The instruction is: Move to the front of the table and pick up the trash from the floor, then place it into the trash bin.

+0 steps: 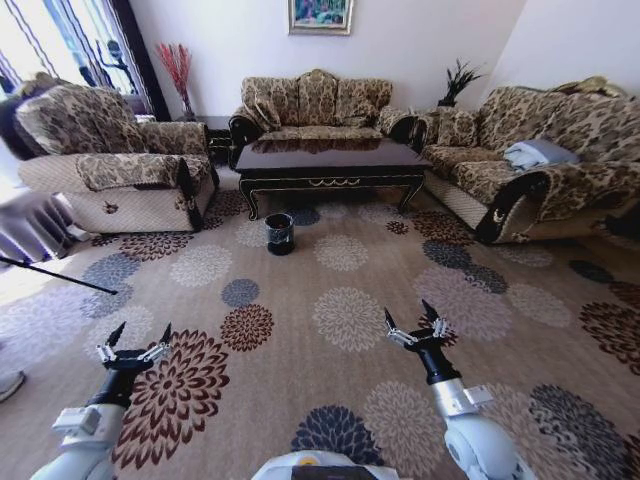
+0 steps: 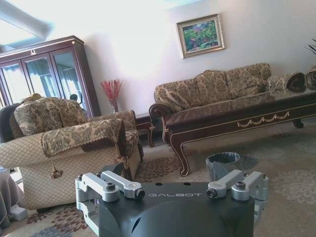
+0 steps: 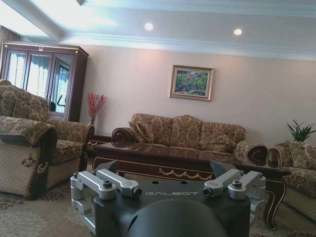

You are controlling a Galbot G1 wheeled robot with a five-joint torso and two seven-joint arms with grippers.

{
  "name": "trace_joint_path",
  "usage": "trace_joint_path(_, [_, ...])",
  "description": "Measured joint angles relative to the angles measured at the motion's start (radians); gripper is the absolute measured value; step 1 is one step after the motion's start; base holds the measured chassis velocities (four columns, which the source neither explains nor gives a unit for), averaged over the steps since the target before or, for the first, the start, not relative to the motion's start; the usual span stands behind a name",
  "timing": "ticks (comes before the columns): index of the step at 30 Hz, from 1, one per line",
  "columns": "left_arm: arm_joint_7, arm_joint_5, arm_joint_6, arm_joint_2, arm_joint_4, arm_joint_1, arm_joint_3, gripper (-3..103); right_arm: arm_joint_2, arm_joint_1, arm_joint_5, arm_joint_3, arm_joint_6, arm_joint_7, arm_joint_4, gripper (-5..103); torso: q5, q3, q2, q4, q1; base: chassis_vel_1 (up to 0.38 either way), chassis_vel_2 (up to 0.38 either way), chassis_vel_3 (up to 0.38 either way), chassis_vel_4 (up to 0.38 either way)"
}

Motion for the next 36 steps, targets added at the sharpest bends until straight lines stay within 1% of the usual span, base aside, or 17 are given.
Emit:
trace_joint_path(3, [0.0,0.0,0.0,0.0,0.0,0.0,0.0,100,0.0,0.0,0.0,0.0,0.0,0.0,0.0,100,0.0,0.01,0.017,0.0,0.007,0.0,0.0,0.0,0.0])
trace_joint_path(8, [0.0,0.0,0.0,0.0,0.0,0.0,0.0,100,0.0,0.0,0.0,0.0,0.0,0.0,0.0,100,0.0,0.019,0.033,0.0,0.014,0.0,0.0,0.0,0.0])
trace_joint_path(16, [0.0,0.0,0.0,0.0,0.0,0.0,0.0,100,0.0,0.0,0.0,0.0,0.0,0.0,0.0,100,0.0,0.044,0.074,0.0,0.03,0.0,0.0,0.0,0.0])
trace_joint_path(18, [0.0,0.0,0.0,0.0,0.0,0.0,0.0,100,0.0,0.0,0.0,0.0,0.0,0.0,0.0,100,0.0,0.045,0.077,0.0,0.031,0.0,0.0,0.0,0.0])
trace_joint_path(21, [0.0,0.0,0.0,0.0,0.0,0.0,0.0,100,0.0,0.0,0.0,0.0,0.0,0.0,0.0,100,0.0,0.056,0.095,0.0,0.039,0.0,0.0,0.0,0.0])
trace_joint_path(24, [0.0,0.0,0.0,0.0,0.0,0.0,0.0,100,0.0,0.0,0.0,0.0,0.0,0.0,0.0,100,0.0,0.06,0.102,0.0,0.042,0.0,0.0,0.0,0.0])
trace_joint_path(26, [0.0,0.0,0.0,0.0,0.0,0.0,0.0,100,0.0,0.0,0.0,0.0,0.0,0.0,0.0,100,0.0,0.069,0.116,0.0,0.048,0.0,0.0,0.0,0.0])
trace_joint_path(32, [0.0,0.0,0.0,0.0,0.0,0.0,0.0,100,0.0,0.0,0.0,0.0,0.0,0.0,0.0,100,0.0,0.08,0.137,0.0,0.057,0.0,0.0,0.0,0.0])
trace_joint_path(36, [0.0,0.0,0.0,0.0,0.0,0.0,0.0,100,0.0,0.0,0.0,0.0,0.0,0.0,0.0,100,0.0,0.093,0.158,0.0,0.065,0.0,0.0,0.0,0.0])
